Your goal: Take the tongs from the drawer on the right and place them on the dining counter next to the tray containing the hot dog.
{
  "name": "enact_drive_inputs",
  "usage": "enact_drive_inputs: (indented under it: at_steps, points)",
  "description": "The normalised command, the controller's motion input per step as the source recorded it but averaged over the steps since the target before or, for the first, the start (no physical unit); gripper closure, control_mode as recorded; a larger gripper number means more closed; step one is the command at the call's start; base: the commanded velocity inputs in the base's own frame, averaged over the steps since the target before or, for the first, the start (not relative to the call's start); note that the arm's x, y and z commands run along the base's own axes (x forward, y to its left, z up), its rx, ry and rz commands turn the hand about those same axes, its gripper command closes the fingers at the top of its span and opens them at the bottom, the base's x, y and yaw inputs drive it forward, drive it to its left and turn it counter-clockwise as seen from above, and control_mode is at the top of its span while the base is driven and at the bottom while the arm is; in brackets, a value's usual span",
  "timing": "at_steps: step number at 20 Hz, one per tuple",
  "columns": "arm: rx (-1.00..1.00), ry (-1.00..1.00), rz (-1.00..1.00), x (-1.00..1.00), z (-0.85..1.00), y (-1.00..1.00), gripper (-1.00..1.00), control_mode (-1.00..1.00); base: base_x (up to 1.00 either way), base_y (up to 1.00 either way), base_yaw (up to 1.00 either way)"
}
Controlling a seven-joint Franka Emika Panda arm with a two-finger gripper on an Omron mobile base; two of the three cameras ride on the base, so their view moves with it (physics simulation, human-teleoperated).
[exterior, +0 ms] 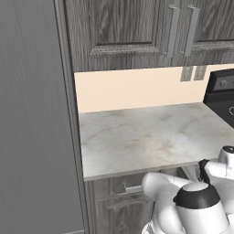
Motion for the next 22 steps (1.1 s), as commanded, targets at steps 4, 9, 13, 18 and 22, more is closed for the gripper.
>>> enact_drive_inputs:
  at_steps: [4,9,13,18,22]
  points:
    - [-0.03,0.00,0.00,0.00,-0.20,0.00,-1.00,-1.00,0.00,0.00,0.00]
    - [-0.02,0.01,0.00,-0.19,-0.20,-0.03,-1.00,-1.00,0.00,0.00,0.00]
    - [-0.02,0.00,0.00,-0.41,-0.25,-0.09,-1.00,-1.00,0.00,0.00,0.00]
    - [-0.01,0.00,0.00,-0.47,-0.25,-0.11,-1.00,-1.00,0.00,0.00,0.00]
    - [-0.01,0.00,0.00,-0.42,-0.22,-0.11,-1.00,-1.00,0.00,0.00,0.00]
